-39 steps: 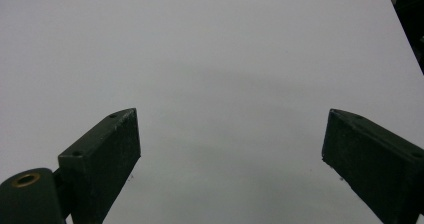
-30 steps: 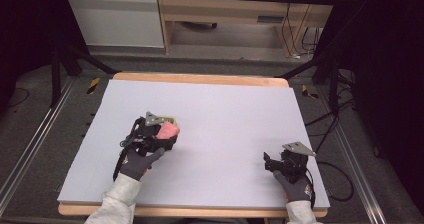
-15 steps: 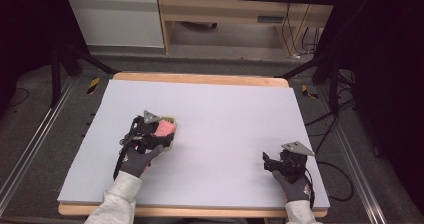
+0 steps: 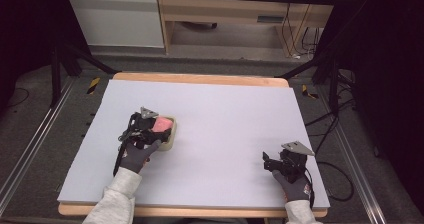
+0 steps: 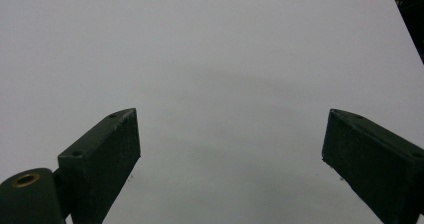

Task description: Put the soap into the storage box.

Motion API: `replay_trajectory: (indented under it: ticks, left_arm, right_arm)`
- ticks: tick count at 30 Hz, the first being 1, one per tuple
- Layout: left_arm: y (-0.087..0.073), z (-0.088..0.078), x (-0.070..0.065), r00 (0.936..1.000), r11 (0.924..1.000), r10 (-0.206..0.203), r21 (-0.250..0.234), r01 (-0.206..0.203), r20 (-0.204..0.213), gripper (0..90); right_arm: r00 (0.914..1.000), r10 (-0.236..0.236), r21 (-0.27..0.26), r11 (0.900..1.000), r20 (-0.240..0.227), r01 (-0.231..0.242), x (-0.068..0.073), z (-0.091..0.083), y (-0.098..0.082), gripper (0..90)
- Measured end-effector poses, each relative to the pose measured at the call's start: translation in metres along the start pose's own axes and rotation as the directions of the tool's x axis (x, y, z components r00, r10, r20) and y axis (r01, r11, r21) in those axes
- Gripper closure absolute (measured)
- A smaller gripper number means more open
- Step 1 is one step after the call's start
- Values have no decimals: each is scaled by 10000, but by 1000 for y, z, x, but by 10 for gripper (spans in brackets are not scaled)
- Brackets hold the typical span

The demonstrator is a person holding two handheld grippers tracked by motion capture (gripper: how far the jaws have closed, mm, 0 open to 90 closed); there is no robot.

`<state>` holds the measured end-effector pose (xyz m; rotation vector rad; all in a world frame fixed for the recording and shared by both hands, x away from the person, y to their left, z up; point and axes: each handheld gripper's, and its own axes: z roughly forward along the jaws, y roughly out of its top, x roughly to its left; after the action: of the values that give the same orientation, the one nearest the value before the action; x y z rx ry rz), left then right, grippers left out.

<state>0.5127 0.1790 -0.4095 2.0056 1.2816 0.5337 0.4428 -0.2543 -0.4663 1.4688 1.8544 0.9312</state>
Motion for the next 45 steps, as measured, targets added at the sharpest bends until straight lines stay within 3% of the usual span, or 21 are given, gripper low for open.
replay_trajectory:
  ticks: [21, 45]
  left_arm:
    - [0, 24, 12, 9986, 9987, -438, 238, 445, -299, 370]
    - [-8, 40, 15, 9970, 9953, -598, 738, 633, -493, 370]
  right_arm:
    - [10000, -19, 2, 10000, 24, 19, 0, 0, 0, 87]
    - [10000, -12, 20, 10000, 33, 12, 0, 0, 0, 87]
